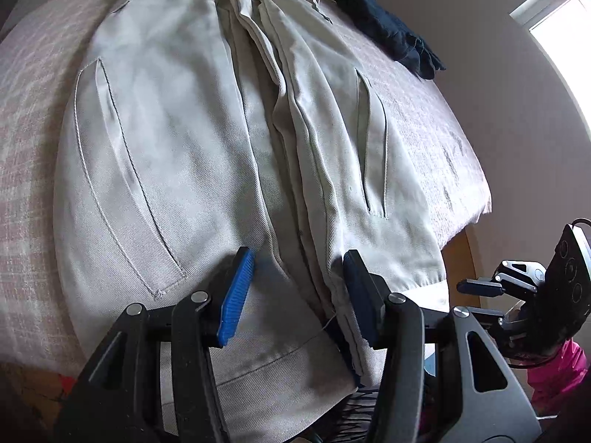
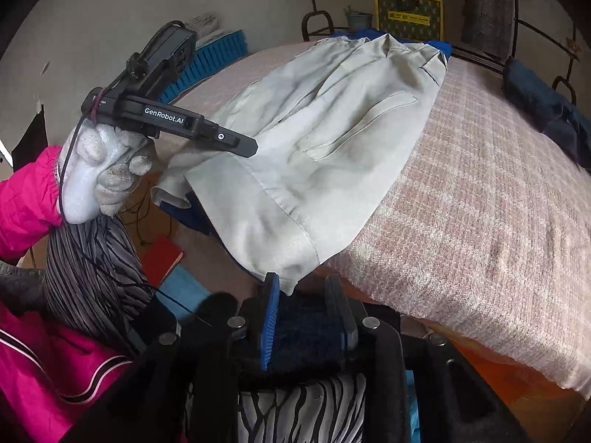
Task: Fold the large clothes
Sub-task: 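Grasp the folded jacket edge with the right tool and smooth it flat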
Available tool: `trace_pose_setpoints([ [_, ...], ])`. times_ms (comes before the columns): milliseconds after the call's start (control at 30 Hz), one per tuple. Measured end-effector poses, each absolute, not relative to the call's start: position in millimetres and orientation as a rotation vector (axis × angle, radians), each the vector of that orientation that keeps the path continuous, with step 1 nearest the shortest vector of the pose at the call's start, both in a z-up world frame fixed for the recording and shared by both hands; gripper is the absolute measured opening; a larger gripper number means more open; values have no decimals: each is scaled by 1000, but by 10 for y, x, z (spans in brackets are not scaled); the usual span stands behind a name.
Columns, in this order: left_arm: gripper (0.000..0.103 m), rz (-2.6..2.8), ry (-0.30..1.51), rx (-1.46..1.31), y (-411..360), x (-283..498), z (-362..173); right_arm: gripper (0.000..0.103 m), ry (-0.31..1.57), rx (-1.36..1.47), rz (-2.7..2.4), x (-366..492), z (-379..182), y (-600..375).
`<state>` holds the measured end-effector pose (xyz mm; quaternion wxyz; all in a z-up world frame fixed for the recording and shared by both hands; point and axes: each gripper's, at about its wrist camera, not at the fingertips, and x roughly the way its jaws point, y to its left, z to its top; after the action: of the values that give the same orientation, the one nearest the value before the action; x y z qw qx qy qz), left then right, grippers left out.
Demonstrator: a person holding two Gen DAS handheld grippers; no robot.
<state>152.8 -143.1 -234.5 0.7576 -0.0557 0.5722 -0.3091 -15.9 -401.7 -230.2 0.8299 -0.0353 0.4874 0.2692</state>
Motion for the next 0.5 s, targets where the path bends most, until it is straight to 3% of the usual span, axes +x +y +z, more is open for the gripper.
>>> trace_pose_setpoints([
  [367,52,-674,1258,-98,-1451,1567,-2355,34,988,-404,752,-143,-2550,-3626],
  [500,52,-666,1258,-96,-1478,1568,-2349,26,1006,-551,858,-225,-2623,-3467],
])
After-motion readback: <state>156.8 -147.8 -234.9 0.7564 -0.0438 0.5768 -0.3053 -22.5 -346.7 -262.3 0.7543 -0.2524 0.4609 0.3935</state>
